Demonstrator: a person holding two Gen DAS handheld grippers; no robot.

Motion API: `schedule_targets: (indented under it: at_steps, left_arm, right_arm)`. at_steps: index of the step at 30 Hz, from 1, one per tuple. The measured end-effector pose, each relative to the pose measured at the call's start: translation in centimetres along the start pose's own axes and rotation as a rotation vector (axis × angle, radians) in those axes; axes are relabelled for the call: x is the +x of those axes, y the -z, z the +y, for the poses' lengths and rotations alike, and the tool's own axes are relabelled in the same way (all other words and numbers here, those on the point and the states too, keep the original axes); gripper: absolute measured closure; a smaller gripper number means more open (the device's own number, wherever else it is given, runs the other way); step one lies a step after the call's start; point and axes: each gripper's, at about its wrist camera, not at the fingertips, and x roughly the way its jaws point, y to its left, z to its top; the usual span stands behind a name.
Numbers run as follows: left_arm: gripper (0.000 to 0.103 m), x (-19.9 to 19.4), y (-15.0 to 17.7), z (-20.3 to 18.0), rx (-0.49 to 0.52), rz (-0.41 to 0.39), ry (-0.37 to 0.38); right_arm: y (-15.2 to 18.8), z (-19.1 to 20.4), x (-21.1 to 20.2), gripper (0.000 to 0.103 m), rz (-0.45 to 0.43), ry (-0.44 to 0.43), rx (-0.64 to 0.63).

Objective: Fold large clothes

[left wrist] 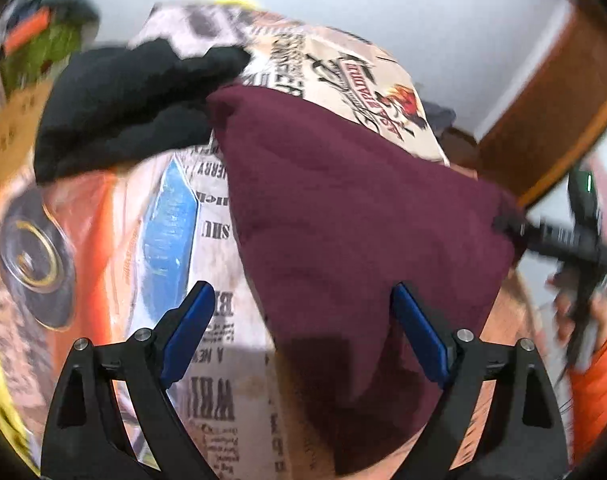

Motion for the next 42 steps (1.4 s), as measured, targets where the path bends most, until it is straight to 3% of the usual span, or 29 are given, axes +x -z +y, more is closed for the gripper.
schedule_targets:
  at_steps: [5,8,12,16,19,20,21,24,25,28,33,42]
  left_arm:
    - [0.011,3.2,-1.2,1.8,-0.13,0.099,0.11]
    - [0.001,4.7,-1.3,2.5,-0.197,0.131,0.156]
    - [0.0,7.3,-1.7,3.5,-0.297,0.197,0.25]
    - [0.0,8.0,-2.5,3.0,-0.282,0.216,0.272]
    - [0.001,8.8,-3.1,2.6,-0.283,0.255,0.3]
    - [0.01,8.9,-3.4,2.4,-0.285,0.262,0.312]
    - [0.012,8.8,-3.6,2.2,-0.28,0.265,0.303]
    - [0.038,7.2,-4.4,0.7,-0.183,0.209,0.241]
    - [0.048,6.8,-4.7,0.3,-0.147,0.196,0.226]
    - [0.057,4.3,-5.7,-1.3,-0.057,0.144,0.185]
    - [0.06,-0.8,-7.8,-2.3,-0.006,0.041,0.189]
    - [0.06,-12.5,-13.3,1.6,0.007,-0.196,0.214]
  right_arm:
    - [-0.6,-0.1,1.4,0.009,0.061,-0.057,0.037]
    - [-0.9,0.2,2.2,0.006,0.087,-0.084,0.041]
    - [-1.0,0.5,2.4,0.006,0.09,-0.106,0.029]
    - [-0.6,0.5,2.6,0.01,0.125,-0.212,0.036]
    - [-0.4,1.0,2.3,0.019,0.11,-0.203,0.024]
    - [-0.4,0.9,2.1,0.028,0.103,-0.206,0.037]
    - [-0.5,0.8,1.8,0.041,0.092,-0.215,0.051]
    - [-0.7,0.6,0.6,0.06,0.063,-0.251,0.082]
    - [-0.8,0.8,0.3,0.062,0.055,-0.258,0.083]
    - [-0.5,2.8,-1.2,0.068,0.019,-0.226,0.021]
    - [-0.9,6.0,-4.4,0.071,-0.062,-0.207,-0.053]
    - [-4.2,15.5,-10.0,0.071,-0.248,-0.273,-0.191]
